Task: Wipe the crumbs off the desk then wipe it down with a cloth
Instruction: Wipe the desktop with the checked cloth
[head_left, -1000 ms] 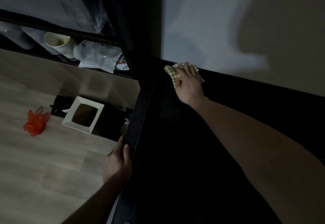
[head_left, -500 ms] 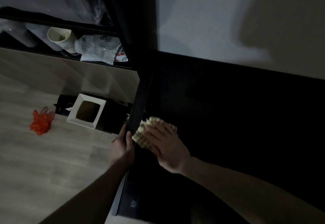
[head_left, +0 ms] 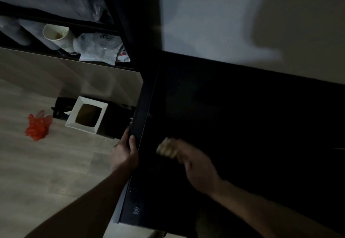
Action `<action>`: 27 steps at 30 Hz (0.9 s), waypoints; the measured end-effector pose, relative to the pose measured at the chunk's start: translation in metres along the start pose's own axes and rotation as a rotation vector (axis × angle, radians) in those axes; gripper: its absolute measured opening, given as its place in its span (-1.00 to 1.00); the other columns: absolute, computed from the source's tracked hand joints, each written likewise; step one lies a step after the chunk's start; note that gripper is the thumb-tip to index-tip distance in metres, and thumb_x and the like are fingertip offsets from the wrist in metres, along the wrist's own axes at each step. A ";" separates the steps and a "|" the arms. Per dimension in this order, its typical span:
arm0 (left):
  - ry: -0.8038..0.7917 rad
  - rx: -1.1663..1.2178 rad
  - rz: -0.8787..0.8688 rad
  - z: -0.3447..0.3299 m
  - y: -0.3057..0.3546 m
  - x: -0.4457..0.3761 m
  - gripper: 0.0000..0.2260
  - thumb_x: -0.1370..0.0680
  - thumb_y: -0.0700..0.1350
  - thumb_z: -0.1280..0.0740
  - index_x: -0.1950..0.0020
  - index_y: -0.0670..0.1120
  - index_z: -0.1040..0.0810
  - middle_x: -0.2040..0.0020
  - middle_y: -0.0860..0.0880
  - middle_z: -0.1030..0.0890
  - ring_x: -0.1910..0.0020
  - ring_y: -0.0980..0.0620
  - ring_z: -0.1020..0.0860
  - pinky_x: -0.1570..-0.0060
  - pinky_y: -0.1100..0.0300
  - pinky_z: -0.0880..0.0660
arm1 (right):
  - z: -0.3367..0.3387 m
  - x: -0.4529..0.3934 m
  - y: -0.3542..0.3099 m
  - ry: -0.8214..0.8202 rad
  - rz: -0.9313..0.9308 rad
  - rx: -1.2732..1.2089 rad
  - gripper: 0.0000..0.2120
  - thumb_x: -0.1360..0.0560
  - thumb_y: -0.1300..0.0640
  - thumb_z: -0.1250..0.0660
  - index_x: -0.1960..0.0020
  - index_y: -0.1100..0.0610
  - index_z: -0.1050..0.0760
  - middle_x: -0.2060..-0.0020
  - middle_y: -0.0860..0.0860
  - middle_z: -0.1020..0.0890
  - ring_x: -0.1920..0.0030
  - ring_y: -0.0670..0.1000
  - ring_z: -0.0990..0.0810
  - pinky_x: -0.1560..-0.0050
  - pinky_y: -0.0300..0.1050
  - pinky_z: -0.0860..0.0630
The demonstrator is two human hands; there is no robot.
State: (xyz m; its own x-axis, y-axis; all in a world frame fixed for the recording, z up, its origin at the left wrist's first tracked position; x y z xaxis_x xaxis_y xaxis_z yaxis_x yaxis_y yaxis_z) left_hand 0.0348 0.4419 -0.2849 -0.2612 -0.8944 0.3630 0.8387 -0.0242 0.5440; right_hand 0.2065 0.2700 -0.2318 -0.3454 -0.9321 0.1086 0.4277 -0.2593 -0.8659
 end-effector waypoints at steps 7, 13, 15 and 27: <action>0.034 -0.019 -0.001 -0.002 -0.002 -0.003 -0.57 -0.68 0.06 -0.09 -0.56 0.07 -0.32 -0.14 -0.18 -0.69 -0.12 -0.21 -0.64 -0.06 -0.01 -0.55 | 0.127 -0.199 0.058 0.407 -0.066 0.313 -0.63 -0.67 0.20 -0.08 -0.39 0.25 -0.49 -0.40 0.20 -0.52 -0.43 0.18 -0.47 -0.48 -0.05 -0.33; 0.043 -0.033 0.001 -0.003 -0.001 -0.005 -0.59 -0.69 0.01 -0.11 -0.55 0.04 -0.35 -0.06 -0.21 -0.70 -0.06 -0.21 -0.65 0.10 0.14 -0.42 | 0.117 -0.251 0.060 0.347 0.009 0.560 -0.54 -0.57 0.25 -0.11 -0.44 0.15 -0.47 -0.40 0.15 -0.53 -0.42 0.19 -0.48 -0.45 0.06 -0.38; 0.042 -0.031 -0.001 -0.004 -0.004 -0.005 -0.59 -0.69 0.02 -0.11 -0.55 0.06 -0.35 -0.06 -0.20 -0.70 -0.05 -0.20 -0.65 0.10 0.14 -0.44 | 0.093 -0.240 0.065 0.275 0.076 0.698 -0.53 -0.55 0.23 -0.15 -0.45 0.10 -0.47 -0.47 0.10 -0.47 -0.48 0.20 -0.41 -0.48 0.15 -0.31; 0.021 -0.073 0.005 0.000 0.004 0.001 -0.57 -0.68 0.08 -0.09 -0.56 0.07 -0.33 -0.20 -0.21 -0.66 -0.17 -0.27 -0.61 -0.06 -0.05 -0.53 | -0.054 -0.020 0.014 -0.055 0.166 0.503 -0.52 -0.59 0.21 -0.21 -0.48 -0.07 -0.40 -0.56 -0.13 -0.31 -0.59 0.00 -0.21 -0.53 0.11 -0.19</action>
State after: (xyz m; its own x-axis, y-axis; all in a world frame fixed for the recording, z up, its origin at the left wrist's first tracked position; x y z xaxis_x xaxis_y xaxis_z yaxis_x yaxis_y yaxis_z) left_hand 0.0382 0.4412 -0.2825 -0.2476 -0.9038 0.3492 0.8727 -0.0515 0.4856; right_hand 0.1739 0.2987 -0.2726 -0.2008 -0.9793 0.0272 0.8253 -0.1841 -0.5338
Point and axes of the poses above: each hand's wrist, its own x-axis away from the middle knuckle, its own z-axis out of the back of the hand, y = z × x, the point moved 8 cm from there along -x, towards the middle knuckle
